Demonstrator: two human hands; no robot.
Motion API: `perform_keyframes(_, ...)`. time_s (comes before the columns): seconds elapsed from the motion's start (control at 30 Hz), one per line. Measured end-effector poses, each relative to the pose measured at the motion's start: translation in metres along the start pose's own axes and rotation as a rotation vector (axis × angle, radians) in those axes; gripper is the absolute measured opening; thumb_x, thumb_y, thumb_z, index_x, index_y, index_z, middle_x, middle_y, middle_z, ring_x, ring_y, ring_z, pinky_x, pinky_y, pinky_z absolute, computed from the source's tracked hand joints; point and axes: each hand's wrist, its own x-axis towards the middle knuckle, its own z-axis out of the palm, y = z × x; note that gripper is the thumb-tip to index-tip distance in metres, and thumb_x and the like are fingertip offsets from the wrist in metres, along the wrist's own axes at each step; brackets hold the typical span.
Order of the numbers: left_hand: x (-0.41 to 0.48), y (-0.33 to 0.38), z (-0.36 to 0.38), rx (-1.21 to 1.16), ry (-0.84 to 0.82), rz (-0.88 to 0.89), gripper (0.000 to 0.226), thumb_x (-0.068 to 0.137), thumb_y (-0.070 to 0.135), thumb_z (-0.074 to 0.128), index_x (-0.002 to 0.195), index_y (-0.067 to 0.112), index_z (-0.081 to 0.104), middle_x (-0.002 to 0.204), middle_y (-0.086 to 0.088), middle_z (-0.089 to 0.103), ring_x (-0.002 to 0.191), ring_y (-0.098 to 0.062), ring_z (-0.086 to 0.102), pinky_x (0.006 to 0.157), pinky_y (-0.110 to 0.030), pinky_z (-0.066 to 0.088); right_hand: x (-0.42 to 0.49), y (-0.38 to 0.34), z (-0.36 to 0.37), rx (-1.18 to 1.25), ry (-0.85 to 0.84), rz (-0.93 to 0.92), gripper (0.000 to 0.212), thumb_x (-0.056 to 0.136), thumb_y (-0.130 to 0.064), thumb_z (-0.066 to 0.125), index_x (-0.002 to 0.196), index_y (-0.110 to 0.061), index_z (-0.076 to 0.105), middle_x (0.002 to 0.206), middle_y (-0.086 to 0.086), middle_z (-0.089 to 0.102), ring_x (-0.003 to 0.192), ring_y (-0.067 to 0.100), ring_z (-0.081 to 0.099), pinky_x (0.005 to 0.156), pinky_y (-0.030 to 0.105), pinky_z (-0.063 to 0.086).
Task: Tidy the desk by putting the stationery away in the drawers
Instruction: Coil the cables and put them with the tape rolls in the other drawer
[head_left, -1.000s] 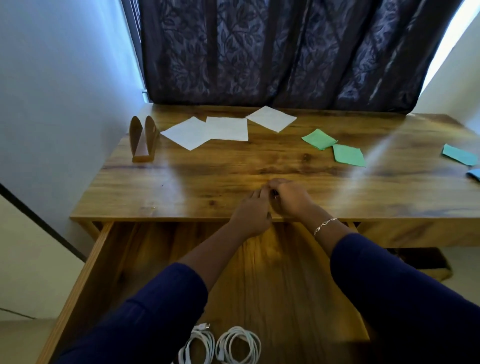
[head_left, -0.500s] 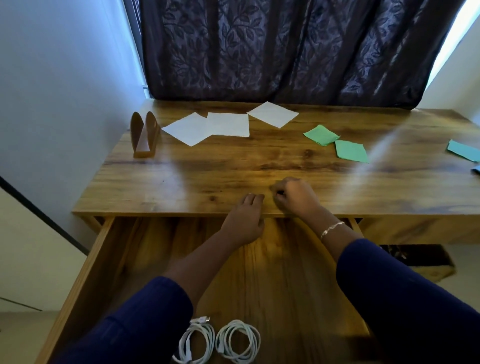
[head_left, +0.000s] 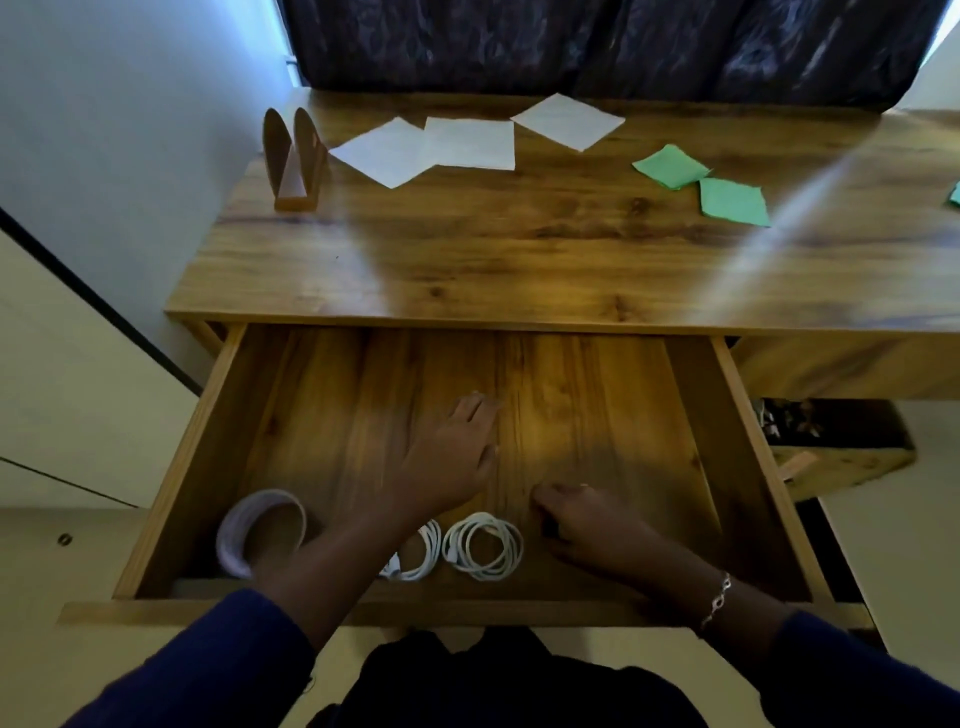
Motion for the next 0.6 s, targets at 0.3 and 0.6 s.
perform_keyframes(0.3, -0.031, -0.004, 0.016, -0.041, -0.007, -0.067, 0.050, 0.094, 0.020, 0.047, 0.141, 0.011, 0.033, 0.147, -0.007, 0.031, 0.139, -0.018, 0.023, 0.108, -0.025, 0.024, 0.009, -0.008, 0.024, -0.109, -0.010, -0.043, 0.037, 0.090, -0.020, 0.052, 0.124, -0.011, 0.041, 0.116, 0.013, 0.056, 0.108, 0.028, 0.052, 0.082, 0.035, 0.045)
perform_keyframes(0.6, -0.057, -0.017, 0.031, -0.098, 0.057, -0.124, 0.046, 0.092, 0.022, 0.048, 0.136, 0.012, 0.040, 0.141, -0.004, 0.036, 0.124, -0.019, 0.043, 0.088, -0.021, 0.037, 0.017, -0.005, 0.032, -0.047, -0.037, -0.067, 0.031, 0.087, -0.019, 0.059, 0.115, -0.010, 0.050, 0.115, 0.011, 0.056, 0.105, 0.025, 0.055, 0.084, 0.034, 0.046)
